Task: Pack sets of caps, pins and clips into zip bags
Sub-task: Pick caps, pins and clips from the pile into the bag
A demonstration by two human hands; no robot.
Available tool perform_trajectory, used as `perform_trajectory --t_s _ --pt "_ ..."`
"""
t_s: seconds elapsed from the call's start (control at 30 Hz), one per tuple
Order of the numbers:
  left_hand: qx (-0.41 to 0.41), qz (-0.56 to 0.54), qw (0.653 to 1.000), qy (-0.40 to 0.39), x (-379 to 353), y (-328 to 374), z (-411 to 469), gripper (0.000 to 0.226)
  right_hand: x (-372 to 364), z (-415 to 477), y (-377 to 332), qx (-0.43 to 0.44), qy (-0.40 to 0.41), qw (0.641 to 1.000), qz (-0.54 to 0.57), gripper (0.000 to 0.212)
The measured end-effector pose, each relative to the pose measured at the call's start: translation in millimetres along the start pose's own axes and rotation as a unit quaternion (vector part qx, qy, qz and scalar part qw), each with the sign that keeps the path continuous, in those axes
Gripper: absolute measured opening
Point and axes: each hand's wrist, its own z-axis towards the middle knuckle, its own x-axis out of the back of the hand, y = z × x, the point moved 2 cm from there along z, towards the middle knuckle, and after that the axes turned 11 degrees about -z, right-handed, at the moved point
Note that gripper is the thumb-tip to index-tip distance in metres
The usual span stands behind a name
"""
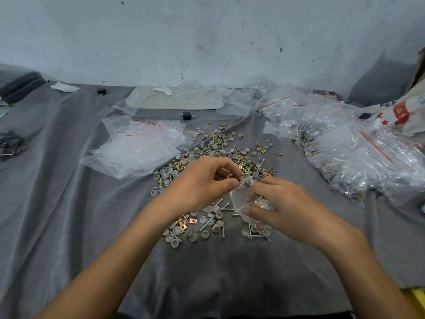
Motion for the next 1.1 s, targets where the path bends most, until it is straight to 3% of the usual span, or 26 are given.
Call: perform_trajectory --t_s 0.2,0.43,0.73,0.97,1.1 --pt "-0.008 0.026 1.0 -0.015 -2 -1 0 0.013 0 1 0 -0.001 0.0 1.0 -0.004 0.018" --pt "-0.003 0.051 0.999 0.001 0 1 -2 0.03 1 0 0 -0.008 -0.001 1.0 -0.004 0.022" --pt "-0.046 0.012 0.999 0.02 -2 7 1 0.003 2 0 -1 -0.018 -0.006 1.0 -0.006 0.023" --pt "-0.044 0.024 0.998 0.046 0 3 -2 0.01 5 -2 0 -0.019 -0.01 1.0 -0.003 0.019" --pt "0.013 0.078 0.996 0.032 8 -15 -6 0.012 4 -4 1 -0.023 -0.013 1.0 0.001 0.024"
